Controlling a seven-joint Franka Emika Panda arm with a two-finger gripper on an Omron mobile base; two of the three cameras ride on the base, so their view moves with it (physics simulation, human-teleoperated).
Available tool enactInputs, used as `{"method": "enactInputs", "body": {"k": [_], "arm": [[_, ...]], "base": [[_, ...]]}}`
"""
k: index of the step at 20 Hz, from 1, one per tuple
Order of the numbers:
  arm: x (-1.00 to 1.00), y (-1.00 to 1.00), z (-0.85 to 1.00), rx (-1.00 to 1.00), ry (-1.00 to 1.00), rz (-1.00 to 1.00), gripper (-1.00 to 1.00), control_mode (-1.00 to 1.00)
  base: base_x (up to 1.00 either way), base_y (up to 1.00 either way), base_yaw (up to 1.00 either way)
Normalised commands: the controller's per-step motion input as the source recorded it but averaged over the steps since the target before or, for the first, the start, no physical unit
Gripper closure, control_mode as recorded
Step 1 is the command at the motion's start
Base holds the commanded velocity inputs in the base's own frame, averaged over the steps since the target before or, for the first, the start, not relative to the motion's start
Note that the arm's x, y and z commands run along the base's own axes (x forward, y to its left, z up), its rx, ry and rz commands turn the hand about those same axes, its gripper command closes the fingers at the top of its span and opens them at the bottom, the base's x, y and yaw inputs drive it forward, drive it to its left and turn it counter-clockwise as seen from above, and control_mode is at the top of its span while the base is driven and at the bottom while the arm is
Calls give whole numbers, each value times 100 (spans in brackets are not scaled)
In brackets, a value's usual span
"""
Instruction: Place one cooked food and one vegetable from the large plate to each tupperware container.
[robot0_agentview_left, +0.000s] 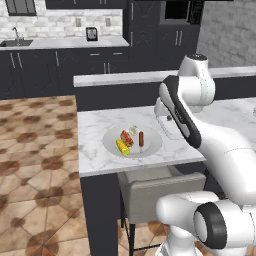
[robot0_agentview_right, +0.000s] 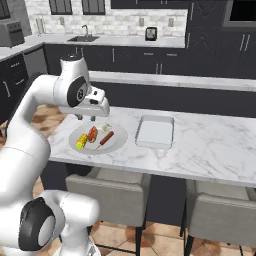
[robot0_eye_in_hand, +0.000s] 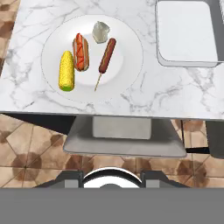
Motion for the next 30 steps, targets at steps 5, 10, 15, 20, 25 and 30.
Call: {"method": "enactInputs", "body": {"k": [5, 10, 15, 20, 25, 30], "arm": [[72, 5, -13, -1, 16, -12, -100, -100], [73, -6, -20, 0, 35, -19, -100, -100], [61, 11, -55, 10, 6, -5, -100, -100], [53, 24, -85, 9, 1, 0, -100, -100], [39, 4, -94, 0, -9, 0, -100, -100], [44, 6, -62, 0, 0, 0, -100, -100]], "base": [[0, 0, 0], [0, 0, 0], [0, 0, 0], [0, 0, 0], [0, 0, 0], [0, 0, 0]]}}
